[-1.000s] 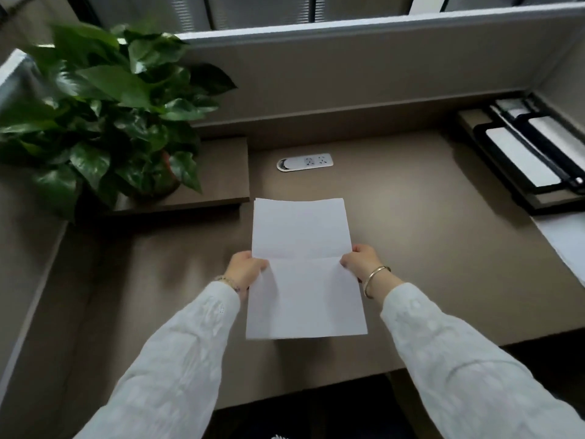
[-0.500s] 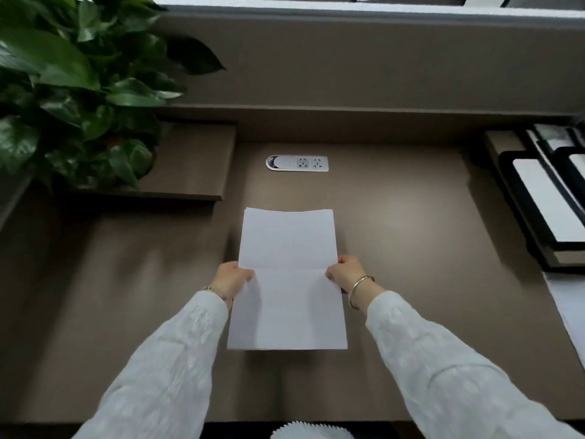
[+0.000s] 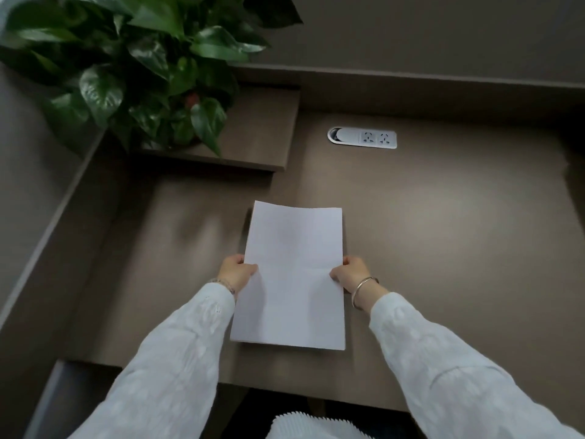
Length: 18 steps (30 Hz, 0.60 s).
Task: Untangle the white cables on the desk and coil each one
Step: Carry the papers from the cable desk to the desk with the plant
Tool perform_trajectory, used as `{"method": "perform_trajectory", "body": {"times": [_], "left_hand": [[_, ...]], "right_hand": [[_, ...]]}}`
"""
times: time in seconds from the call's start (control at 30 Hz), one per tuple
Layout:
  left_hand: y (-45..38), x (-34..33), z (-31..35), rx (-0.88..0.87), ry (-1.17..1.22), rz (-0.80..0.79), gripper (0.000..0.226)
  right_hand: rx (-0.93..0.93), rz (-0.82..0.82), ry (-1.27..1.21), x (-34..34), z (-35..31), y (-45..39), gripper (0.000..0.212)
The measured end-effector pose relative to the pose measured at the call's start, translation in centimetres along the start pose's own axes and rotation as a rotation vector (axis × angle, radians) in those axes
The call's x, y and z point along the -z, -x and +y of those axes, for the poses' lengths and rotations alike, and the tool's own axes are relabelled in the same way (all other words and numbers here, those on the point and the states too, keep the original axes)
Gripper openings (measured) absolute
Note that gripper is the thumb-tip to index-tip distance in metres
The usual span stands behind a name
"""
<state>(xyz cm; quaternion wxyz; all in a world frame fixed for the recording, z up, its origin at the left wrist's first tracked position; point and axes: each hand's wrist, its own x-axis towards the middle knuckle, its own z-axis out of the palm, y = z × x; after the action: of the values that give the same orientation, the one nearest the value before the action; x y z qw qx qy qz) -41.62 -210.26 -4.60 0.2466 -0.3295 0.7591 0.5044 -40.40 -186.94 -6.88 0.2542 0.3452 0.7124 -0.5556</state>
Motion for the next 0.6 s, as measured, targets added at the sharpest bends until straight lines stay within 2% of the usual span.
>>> {"method": "perform_trajectory", "body": {"times": [0.27, 0.37, 0.6], "left_hand": [[-1.2, 1.6, -2.3, -0.001, -0.032, 0.150, 0.013], [-1.1, 1.4, -2.0, -0.026, -0.017, 0.229, 0.024], [-1.0, 1.5, -2.4, -0.042, -0.051, 0.196, 0.023]], "right_hand": [[-0.019, 0.184, -0.054, -2.4, 2.2, -0.5, 0.024], [0.016, 0.212, 0.009, -2.2, 2.0, 0.0, 0.022], [0.021, 0.206, 0.052, -1.7, 1.9, 1.5, 0.019]]}}
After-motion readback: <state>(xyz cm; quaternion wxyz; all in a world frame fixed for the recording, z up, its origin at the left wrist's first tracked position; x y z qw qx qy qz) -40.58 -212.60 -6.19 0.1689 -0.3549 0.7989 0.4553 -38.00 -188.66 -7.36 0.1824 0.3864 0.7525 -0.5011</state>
